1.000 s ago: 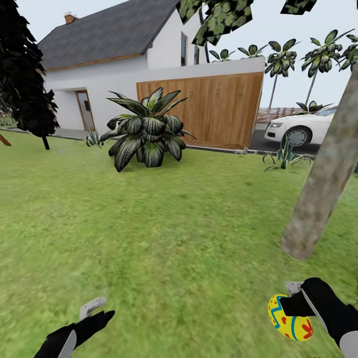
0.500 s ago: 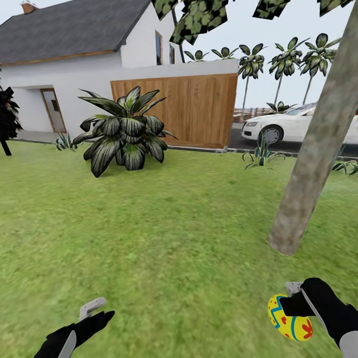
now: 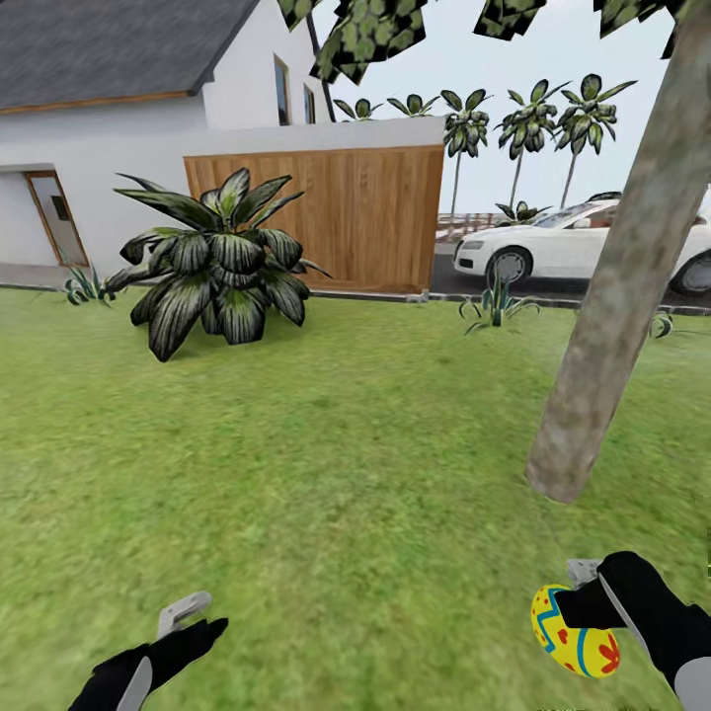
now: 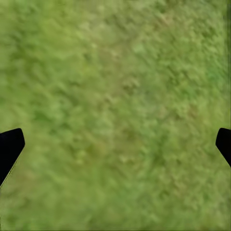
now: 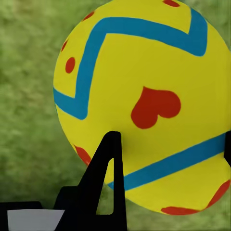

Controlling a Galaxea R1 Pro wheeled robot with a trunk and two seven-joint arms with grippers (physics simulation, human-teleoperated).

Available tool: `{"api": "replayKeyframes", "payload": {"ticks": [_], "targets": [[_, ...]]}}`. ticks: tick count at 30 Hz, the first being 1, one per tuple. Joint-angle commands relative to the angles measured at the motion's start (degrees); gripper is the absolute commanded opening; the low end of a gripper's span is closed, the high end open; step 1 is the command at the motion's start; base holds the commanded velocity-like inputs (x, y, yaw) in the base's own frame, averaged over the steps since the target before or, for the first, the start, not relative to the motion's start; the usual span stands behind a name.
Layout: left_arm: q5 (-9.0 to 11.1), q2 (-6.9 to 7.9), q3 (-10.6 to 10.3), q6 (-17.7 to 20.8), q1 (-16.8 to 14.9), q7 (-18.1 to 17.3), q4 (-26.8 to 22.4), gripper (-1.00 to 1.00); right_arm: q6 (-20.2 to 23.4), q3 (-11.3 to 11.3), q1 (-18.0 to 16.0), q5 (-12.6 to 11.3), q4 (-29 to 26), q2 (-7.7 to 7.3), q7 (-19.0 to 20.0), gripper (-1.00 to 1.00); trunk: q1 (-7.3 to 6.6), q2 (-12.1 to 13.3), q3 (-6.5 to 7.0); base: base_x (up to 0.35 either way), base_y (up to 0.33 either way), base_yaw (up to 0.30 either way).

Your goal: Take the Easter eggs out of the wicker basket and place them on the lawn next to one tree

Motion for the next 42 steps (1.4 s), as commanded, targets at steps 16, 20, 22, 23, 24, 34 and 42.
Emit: {"api": "replayKeyframes", "payload": {"ticks": [16, 20, 22, 23, 24, 34, 42], "targets": [[0.5, -0.01, 0.2, 0.5, 0.0, -0.2, -0.1, 1.0, 0.2, 0.0, -0.1, 0.6, -0.1, 0.03, 0.4, -1.0, 0.02, 0.0, -0.39, 0.111, 0.319, -0.3], [0.5, -0.01, 0.1, 0.5, 0.0, -0.2, 0.1, 1.0, 0.2, 1.0, -0.1, 0.7, -0.1, 0.04, 0.4, -1.0, 0.02, 0.0, -0.44, 0.004, 0.329, -0.26], [0.5, -0.01, 0.1, 0.5, 0.0, -0.2, 0.1, 1.0, 0.2, 1.2, -0.1, 0.6, -0.1, 0.04, 0.4, -1.0, 0.02, 0.0, -0.44, 0.0, 0.329, -0.084], [0.5, -0.01, 0.1, 0.5, 0.0, -0.2, 0.1, 1.0, 0.2, 1.2, -0.1, 0.6, -0.1, 0.04, 0.4, -1.0, 0.02, 0.0, -0.44, 0.0, 0.329, -0.173], [0.5, -0.02, 0.1, 0.5, 0.0, -0.2, 0.1, 1.0, 0.2, 1.2, -0.1, 0.6, -0.1, 0.04, 0.4, -1.0, 0.02, 0.0, -0.44, 0.0, 0.33, -0.248], [0.5, -0.1, 0.1, 0.4, 0.0, -0.2, 0.0, 1.0, 0.2, 1.3, -0.1, 0.6, -0.1, 0.04, 0.4, -1.0, 0.02, 0.0, -0.44, 0.0, 0.33, -0.297], [0.5, -0.2, 0.1, 0.4, 0.0, -0.2, -0.1, 1.0, 0.2, 1.3, -0.1, 0.7, -0.2, -0.03, 0.4, -1.0, 0.02, 0.0, -0.44, 0.0, 0.331, -0.3]]}}
